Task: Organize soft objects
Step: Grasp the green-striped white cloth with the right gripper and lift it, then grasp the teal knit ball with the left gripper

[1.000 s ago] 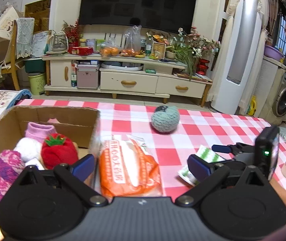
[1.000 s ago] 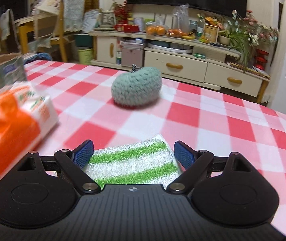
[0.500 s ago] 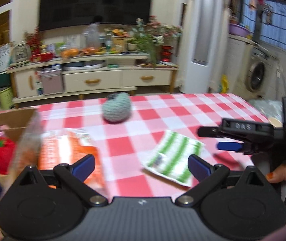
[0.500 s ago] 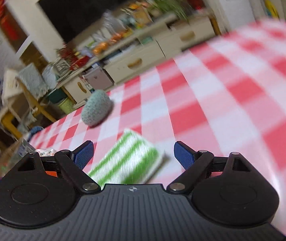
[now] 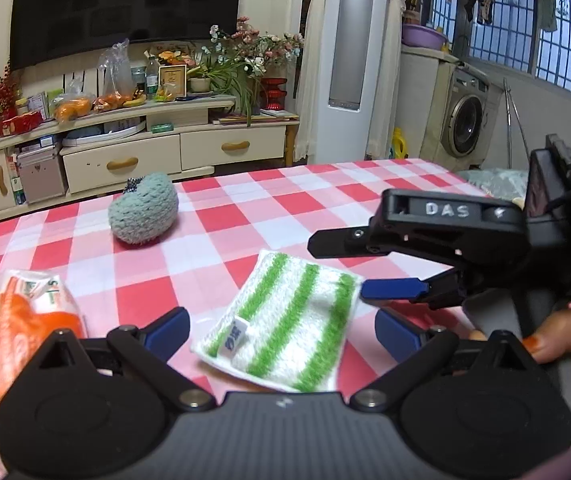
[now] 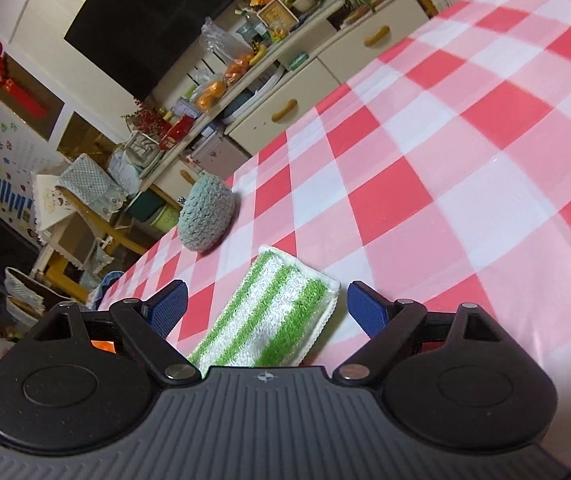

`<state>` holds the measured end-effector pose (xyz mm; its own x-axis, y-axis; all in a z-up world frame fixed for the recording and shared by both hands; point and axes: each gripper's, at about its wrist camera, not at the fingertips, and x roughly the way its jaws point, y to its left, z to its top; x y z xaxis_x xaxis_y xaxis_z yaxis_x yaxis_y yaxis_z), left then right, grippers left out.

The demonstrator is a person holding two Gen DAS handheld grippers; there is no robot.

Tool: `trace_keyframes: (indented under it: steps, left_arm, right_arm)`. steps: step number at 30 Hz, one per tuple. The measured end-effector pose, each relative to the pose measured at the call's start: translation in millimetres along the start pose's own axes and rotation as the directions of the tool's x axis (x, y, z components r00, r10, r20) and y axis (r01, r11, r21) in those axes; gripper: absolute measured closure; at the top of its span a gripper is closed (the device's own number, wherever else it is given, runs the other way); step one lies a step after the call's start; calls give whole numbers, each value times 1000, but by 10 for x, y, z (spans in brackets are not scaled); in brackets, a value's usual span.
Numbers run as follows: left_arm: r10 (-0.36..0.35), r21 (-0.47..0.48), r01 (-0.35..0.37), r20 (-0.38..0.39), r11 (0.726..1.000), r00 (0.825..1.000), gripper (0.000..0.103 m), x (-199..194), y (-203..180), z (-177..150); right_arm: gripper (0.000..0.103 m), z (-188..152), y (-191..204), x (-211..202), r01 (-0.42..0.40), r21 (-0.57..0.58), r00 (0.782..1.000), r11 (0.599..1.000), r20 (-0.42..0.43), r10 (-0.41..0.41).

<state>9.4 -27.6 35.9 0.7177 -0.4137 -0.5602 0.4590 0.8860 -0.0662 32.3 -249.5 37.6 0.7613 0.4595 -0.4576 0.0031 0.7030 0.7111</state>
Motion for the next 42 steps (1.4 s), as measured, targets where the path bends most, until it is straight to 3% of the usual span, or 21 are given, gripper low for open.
trace_keyframes:
  steps: [9,18,21,23,27,29,37,42]
  left_arm:
    - [-41,-98,34,-70,995,997,4,268,143,-91]
    - [-129,-100,120,-91,988,988,4,249,8,-165]
    - [-148,-80,141,-96,987,984,4,246,-35,-171]
    - [-158,-72,152,-96,986,983,4,238,-47,-174]
    - [-163,-69,157,-91,985,982,4,230,-32,-150]
    - [-158,-77,152,-86,985,984,4,211,0,-128]
    - [-72,-136,66,-38,988,997,4,106,167,0]
    - [110,-130,-108,8,986,994,4,73,153,172]
  right_arm:
    - [0,-4,73,-15,-84,9,995,996,-60,84]
    - [8,-21,176,39,-279,58,952,959,-114,284]
    - [26,-77,248,91,-252,13,958,968,-137,251]
    - [48,-97,269,125,-226,-7,964,974,-147,222]
    - [55,-107,280,172,-163,-38,974,986,-166,155]
    - [68,-122,335,172,-129,-81,980,988,-164,115]
    - [76,5,348,-37,-8,-191,999,981,-48,-1]
    - [76,101,228,-156,45,-192,999,980,-7,-47]
